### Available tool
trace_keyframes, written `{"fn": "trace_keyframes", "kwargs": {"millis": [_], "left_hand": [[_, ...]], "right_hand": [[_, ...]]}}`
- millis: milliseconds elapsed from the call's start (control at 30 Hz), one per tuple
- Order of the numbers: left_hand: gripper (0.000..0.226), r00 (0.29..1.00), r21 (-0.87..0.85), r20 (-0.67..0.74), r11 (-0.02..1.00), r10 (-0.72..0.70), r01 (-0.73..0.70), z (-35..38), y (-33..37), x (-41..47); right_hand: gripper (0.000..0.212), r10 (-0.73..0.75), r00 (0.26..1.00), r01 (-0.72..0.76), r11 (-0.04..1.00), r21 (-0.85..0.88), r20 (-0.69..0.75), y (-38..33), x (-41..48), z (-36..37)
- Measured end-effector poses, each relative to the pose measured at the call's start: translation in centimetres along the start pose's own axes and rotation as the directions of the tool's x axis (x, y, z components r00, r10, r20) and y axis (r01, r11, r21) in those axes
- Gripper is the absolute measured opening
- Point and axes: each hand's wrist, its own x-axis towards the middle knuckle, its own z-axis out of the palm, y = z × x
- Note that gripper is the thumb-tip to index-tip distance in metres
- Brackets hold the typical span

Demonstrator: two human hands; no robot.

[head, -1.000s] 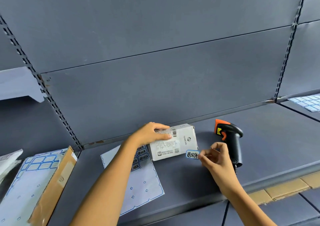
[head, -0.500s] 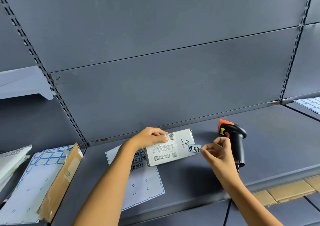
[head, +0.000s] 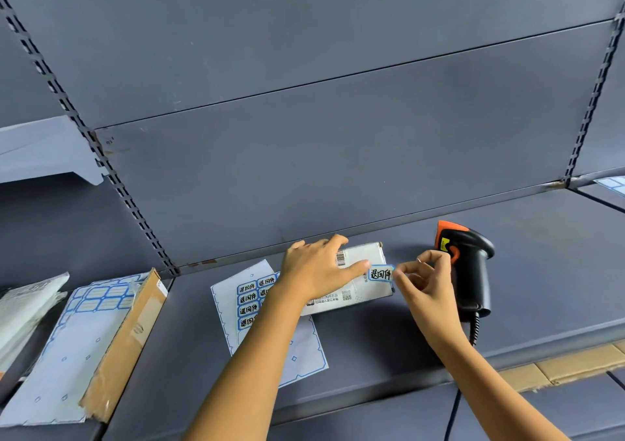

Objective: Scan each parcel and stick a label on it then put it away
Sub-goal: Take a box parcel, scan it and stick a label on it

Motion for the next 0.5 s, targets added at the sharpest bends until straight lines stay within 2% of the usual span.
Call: {"fn": "trace_keyframes", "kwargs": {"millis": [200, 500], "left_hand": [[0.058, 0.991, 0.068, -0.134, 0.998, -0.001, 0.01, 0.53, 0.32, -0.16], [0.054, 0.985, 0.082, -0.172, 0.997, -0.001, 0.016, 0.85, 0.32, -0.17]], "right_hand": [[0.04, -0.012, 1.0, 0.012, 1.0, -0.029, 0.021, 0.08, 0.03, 0.12], [0.037, -0.013, 1.0, 0.013, 0.999, -0.033, 0.021, 0.15, 0.1, 0.1]]}}
